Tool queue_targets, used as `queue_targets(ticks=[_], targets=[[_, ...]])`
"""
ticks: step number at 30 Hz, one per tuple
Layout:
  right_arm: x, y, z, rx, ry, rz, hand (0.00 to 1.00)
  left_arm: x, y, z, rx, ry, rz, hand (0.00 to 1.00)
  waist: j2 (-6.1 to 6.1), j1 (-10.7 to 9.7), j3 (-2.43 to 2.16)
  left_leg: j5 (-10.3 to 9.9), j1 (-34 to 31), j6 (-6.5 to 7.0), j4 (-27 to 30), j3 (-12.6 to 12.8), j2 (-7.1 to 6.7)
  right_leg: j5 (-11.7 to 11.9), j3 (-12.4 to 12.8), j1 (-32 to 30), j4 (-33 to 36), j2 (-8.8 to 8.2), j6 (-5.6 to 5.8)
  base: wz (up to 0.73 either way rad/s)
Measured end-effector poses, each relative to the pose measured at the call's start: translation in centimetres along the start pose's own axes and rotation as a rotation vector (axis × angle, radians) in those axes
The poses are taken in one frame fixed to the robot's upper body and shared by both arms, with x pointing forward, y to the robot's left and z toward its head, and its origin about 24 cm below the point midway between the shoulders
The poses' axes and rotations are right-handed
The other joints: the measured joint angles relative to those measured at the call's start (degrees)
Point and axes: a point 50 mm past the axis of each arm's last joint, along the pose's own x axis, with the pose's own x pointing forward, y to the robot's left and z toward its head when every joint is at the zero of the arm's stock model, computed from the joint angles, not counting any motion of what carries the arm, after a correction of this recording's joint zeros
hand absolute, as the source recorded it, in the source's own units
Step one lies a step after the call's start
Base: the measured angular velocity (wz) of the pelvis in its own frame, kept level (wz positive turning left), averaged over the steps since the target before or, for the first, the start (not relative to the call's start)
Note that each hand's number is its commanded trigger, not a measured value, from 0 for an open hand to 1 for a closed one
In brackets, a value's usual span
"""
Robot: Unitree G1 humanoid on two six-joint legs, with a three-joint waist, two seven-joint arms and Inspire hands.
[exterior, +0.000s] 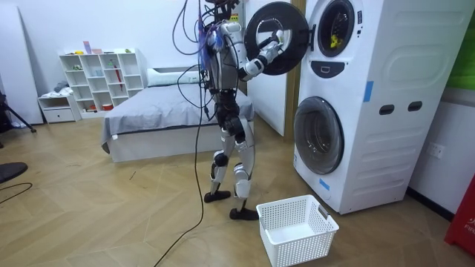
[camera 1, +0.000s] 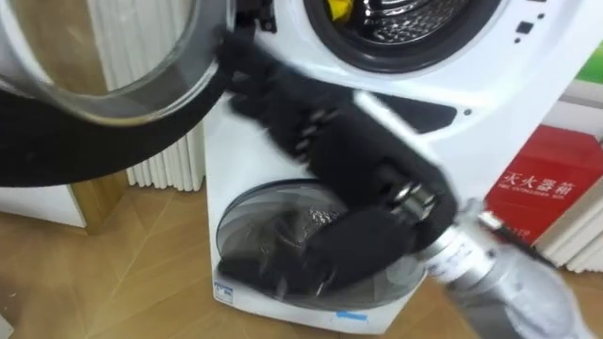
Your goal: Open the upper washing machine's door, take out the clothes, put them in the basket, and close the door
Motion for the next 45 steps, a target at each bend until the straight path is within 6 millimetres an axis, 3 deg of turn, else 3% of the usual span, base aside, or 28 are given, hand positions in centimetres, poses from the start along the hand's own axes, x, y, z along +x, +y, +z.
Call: queue_targets(ticks=[6, 10, 14, 24, 26, 30, 33, 36, 37, 38, 39, 40, 41, 42, 43, 44, 45], targets=[[-0.2, -0.5, -0.4, 0.0, 0.02, -0.065, 0.0, 0.1, 0.0, 0.8, -0.007, -0.022, 0.003, 0.0, 0.38, -0.48, -0.29, 0.02, 0.05, 0.0, 0.52, 1.14, -0.03, -0.03, 0.54, 0.02, 0.09, -0.01, 0.05, -0.03], [-0.5, -1.3, -1.3, 0.0, 0.078, -0.112, 0.0, 0.2, 0.1, 1.2, -0.009, -0.027, 0.005, 0.0, -0.12, -0.38, -0.62, 0.02, 0.14, 0.0, 0.7, 1.4, -0.07, -0.01, 0.88, 0.06, 0.11, 0.01, 0.05, -0.01], [-0.2, -2.1, -1.5, -0.005, 0.083, -0.168, 0.0, 0.1, 0.2, 1.0, -0.006, -0.021, 0.007, 0.0, -0.07, -0.25, -0.58, 0.01, 0.22, 0.0, 0.7, 1.4, -0.1, 0.02, 1.06, 0.19, 0.11, 0.07, 0.03, 0.0], [1.5, -3.4, -0.7, -0.019, 0.032, -0.226, 0.0, 0.0, 0.1, 0.4, -0.002, -0.004, 0.011, 0.0, 0.18, 0.58, 0.19, 0.0, 0.26, -0.02, 0.5, 1.19, 0.03, 0.03, 0.79, 0.21, 0.1, 0.18, 0.01, 0.0], [1.5, -3.6, -1.0, -0.024, 0.043, -0.247, 0.0, 0.1, 0.1, 0.5, -0.002, -0.005, 0.011, 0.0, -0.07, 1.43, 0.16, 0.0, 0.27, -0.02, 0.53, 1.16, 0.08, 0.02, 0.71, 0.22, 0.09, 0.23, 0.01, 0.0], [1.1, -4.5, -2.7, -0.043, 0.12, -0.291, 0.0, 0.2, 0.3, 1.1, 0.003, -0.01, 0.015, 0.0, -0.9, 2.61, 0.63, -0.41, 0.11, -0.21, 2.08, 1.05, 0.46, -0.46, -0.3, 0.65, 0.62, 0.16, -0.09, 0.07], [0.8, -4.6, -4.4, -0.071, 0.2, -0.306, 0.0, 0.2, 0.2, 0.8, -0.001, 0.004, 0.011, 0.0, -0.81, 3.75, 0.73, -2.61, -0.08, -0.97, 5.3, 1.07, 1.56, -2.5, -0.38, 0.7, 3.37, 0.57, -0.63, 0.03], [0.4, -4.9, -5.2, -0.091, 0.245, -0.329, 0.0, 0.2, 0.4, 0.5, 0.009, 0.022, 0.012, 0.0, -0.84, 4.14, 0.7, -5.47, -2.94, -2.16, 13.4, 1.11, 3.24, -6.64, -0.57, 0.49, 6.53, 1.12, -1.04, 0.16], [0.4, -5.0, -5.3, -0.091, 0.251, -0.336, 0.0, 0.2, 0.5, 0.4, 0.009, 0.027, 0.01, 0.0, -0.96, 4.05, 0.63, -5.47, -3.85, -2.19, 15.43, 1.22, 3.37, -7.54, -0.39, 0.5, 6.95, 1.12, -1.12, 0.49], [0.3, -5.1, -5.4, -0.091, 0.253, -0.353, 0.0, 0.2, 0.4, 0.4, 0.01, 0.036, 0.005, 0.0, -0.97, 3.95, 0.59, -5.2, -5.81, -2.25, 20.3, 1.52, 3.63, -8.36, 1.36, 0.85, 7.54, 1.34, -1.7, 0.54], [0.3, -5.1, -5.4, -0.084, 0.253, -0.371, 0.0, 0.1, 0.4, 0.2, 0.014, 0.048, 0.005, 0.0, -0.96, 3.93, 0.64, -3.58, -8.35, -1.84, 26.77, 1.55, 3.88, -8.72, 3.79, 2.01, 7.2, 2.03, -2.32, 0.6], [0.2, -5.3, -5.5, -0.069, 0.256, -0.384, 0.0, 0.1, 0.4, -0.2, 0.016, 0.059, 0.004, 0.0, -1.44, 4.41, 0.68, -2.98, -11.5, -1.11, 30.9, 1.08, 2.77, -9.32, 6.62, 3.0, 7.27, 2.02, -2.83, 0.46], [0.2, -5.4, -5.6, -0.061, 0.259, -0.393, 0.0, 0.0, 0.3, -0.3, 0.018, 0.061, 0.003, 0.0, -1.79, 4.5, 0.63, -3.49, -12.91, -0.35, 30.41, 1.12, 1.55, -9.5, 8.05, 3.42, 7.19, 1.94, -2.98, 0.42], [0.2, -5.9, -5.7, -0.064, 0.267, -0.408, 0.0, 0.0, 0.1, -0.4, 0.019, 0.067, -0.002, 0.0, -2.54, 4.89, 0.79, -3.25, -15.8, -0.3, 26.82, 1.09, -1.1, -9.75, 11.08, 3.81, 6.95, 1.76, -3.16, 0.2], [0.4, -6.2, -5.6, -0.072, 0.272, -0.421, 0.0, -0.1, -0.1, -0.7, 0.015, 0.076, -0.011, 0.0, -2.7, 5.83, 0.59, -1.79, -18.1, -0.97, 20.46, 1.17, -3.3, -9.73, 13.82, 4.44, 6.21, 2.05, -3.21, 0.0], [0.7, -6.2, -5.5, -0.073, 0.267, -0.419, 0.0, -0.2, -0.2, -0.9, 0.013, 0.081, -0.013, 0.0, -3.02, 6.36, 0.35, -0.21, -19.22, -1.06, 17.07, 1.12, -4.05, -9.68, 15.17, 4.82, 6.06, 2.25, -3.32, -0.26], [1.4, -6.3, -5.0, -0.078, 0.249, -0.409, 0.0, -0.3, -0.2, -1.5, 0.001, 0.098, -0.012, 0.0, -2.64, 6.49, 0.44, 3.49, -21.46, -0.81, 10.96, 1.11, -4.63, -9.73, 16.9, 5.35, 5.72, 2.95, -3.68, -0.39]])
